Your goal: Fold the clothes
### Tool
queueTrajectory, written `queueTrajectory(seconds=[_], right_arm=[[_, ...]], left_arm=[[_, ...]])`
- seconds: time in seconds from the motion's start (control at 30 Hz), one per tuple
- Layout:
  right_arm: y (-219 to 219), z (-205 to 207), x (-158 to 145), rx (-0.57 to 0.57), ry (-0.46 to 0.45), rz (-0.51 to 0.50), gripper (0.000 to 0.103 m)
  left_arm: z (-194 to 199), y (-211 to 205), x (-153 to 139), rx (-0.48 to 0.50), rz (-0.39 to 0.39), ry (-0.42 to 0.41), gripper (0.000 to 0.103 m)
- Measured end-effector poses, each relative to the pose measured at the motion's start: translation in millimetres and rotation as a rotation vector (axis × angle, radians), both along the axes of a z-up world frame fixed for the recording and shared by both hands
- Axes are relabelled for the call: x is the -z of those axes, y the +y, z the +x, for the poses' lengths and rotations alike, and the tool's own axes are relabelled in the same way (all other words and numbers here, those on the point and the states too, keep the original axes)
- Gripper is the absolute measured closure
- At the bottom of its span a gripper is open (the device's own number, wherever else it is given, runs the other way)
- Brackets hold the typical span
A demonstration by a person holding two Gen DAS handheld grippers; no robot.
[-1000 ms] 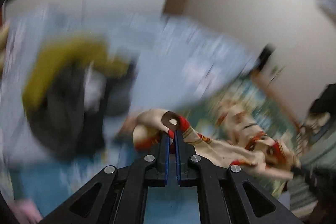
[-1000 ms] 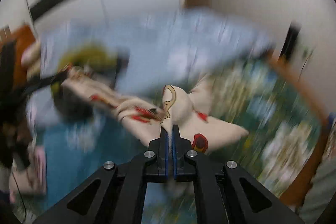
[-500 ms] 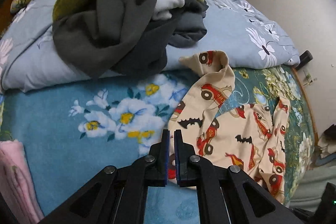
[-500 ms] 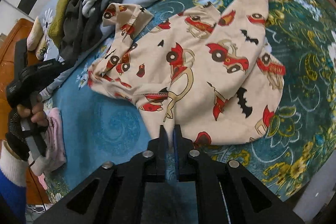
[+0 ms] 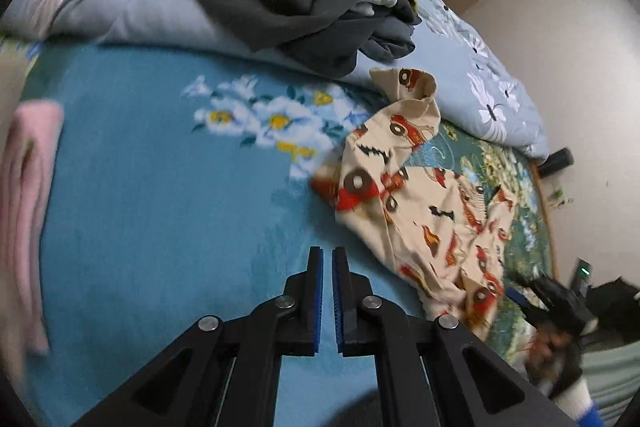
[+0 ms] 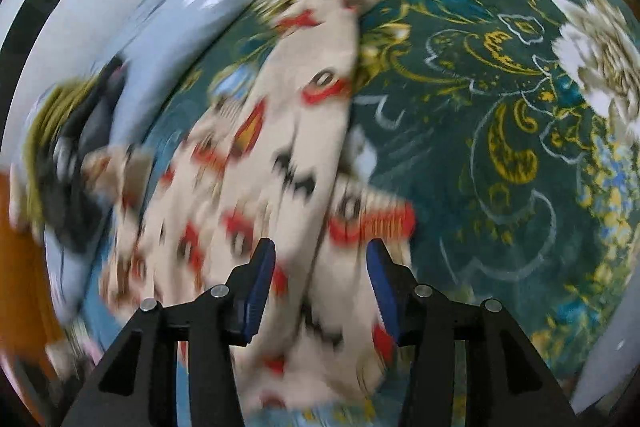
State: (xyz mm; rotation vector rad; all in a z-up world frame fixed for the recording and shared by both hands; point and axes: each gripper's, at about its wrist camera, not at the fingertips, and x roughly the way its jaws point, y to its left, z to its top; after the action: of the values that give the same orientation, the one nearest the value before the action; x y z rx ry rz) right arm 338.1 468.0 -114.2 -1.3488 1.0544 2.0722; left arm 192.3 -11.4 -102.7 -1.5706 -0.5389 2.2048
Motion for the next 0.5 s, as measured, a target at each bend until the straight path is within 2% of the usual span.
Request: queueTrajectory(seconds=[0.03, 0.1, 0.13, 0.17, 0.2, 0.3, 0.4, 0.5], right_arm=[[5.1, -4.8, 3.6, 0.026, 0.004, -0.015, 0.054], [12.9, -14.2, 11.2, 0.073, -0.007, -0.039, 0.061], [14.7, -17.6, 13.9, 0.088, -0.010, -0.054, 0.076], [16.4, -21.0, 16.2, 0.101, -0.011, -0.069, 0.095], [15.9, -23.4, 13.2, 0.101, -0.001, -0.070, 0.099], [7.7, -28.6, -9.0, 0.063, 0.080, -0.052, 0.101], [-23.0, -36.1, -62.4, -0.054, 0.207, 0.005, 0.101], [-96.9, -42.2, -124.4, -0.329, 0.390, 0.057, 0.101]], left_arm=[[5.9, -1.7, -0.3, 0.005, 0.010, -0.010, 0.097], [11.5, -2.3, -3.3, 0.022, -0.006, -0.012, 0.097], [14.3, -2.6, -4.8, 0.030, -0.013, -0.012, 0.097], [15.2, -3.7, -8.2, 0.030, -0.020, -0.003, 0.097], [16.0, -4.9, -11.6, 0.029, -0.027, 0.006, 0.097], [17.0, -11.6, -24.3, 0.021, -0.002, 0.037, 0.097], [19.2, -15.9, -41.4, 0.017, 0.021, 0.080, 0.097], [21.8, -21.5, -58.7, 0.010, 0.048, 0.121, 0.097]])
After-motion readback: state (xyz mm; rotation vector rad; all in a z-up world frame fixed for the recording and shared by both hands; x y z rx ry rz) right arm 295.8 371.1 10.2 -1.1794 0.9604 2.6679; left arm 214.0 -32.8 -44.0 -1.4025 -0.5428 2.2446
